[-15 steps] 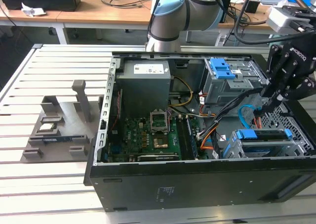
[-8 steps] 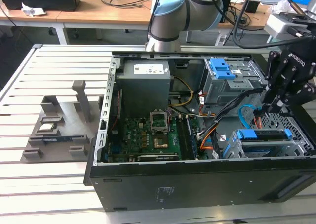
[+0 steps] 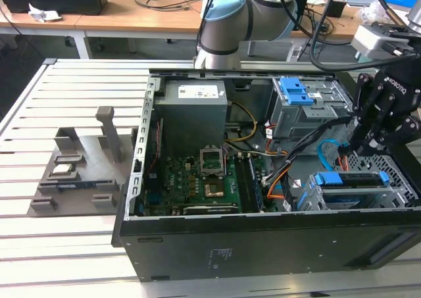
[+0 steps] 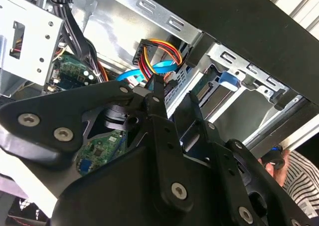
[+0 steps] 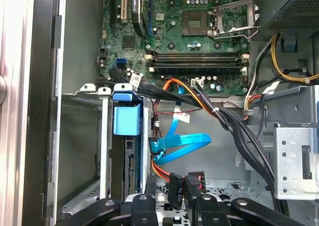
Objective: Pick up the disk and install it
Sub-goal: 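Insert the first disk wire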
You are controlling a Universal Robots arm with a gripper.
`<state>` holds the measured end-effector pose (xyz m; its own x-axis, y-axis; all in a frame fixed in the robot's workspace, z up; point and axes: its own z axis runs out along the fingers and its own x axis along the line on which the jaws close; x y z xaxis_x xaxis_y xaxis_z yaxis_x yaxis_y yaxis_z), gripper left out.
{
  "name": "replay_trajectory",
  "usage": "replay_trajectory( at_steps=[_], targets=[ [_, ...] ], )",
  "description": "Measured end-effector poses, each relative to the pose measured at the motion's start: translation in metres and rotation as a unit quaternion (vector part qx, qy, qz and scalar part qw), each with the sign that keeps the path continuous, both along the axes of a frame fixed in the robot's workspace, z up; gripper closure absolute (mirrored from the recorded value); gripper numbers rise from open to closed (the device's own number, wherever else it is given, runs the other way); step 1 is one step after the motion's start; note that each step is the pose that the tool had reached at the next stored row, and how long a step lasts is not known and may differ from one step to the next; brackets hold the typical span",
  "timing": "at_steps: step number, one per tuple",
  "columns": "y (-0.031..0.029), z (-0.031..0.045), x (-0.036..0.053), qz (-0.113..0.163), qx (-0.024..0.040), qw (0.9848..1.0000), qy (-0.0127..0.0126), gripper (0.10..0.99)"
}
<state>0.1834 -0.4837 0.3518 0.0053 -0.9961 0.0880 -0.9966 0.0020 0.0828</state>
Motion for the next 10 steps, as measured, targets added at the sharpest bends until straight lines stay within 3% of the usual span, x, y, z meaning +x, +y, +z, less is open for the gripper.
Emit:
replay_trajectory(
  at_steps=[4,7,10],
  targets=[
    [0.0,0.0,0.0,0.0,-0.0015,1.0,0.0,0.741],
    [0.0,0.0,0.0,0.0,-0.0026,1.0,0.0,0.918],
    [0.0,0.0,0.0,0.0,-0.0041,1.0,0.0,0.918]
  ],
)
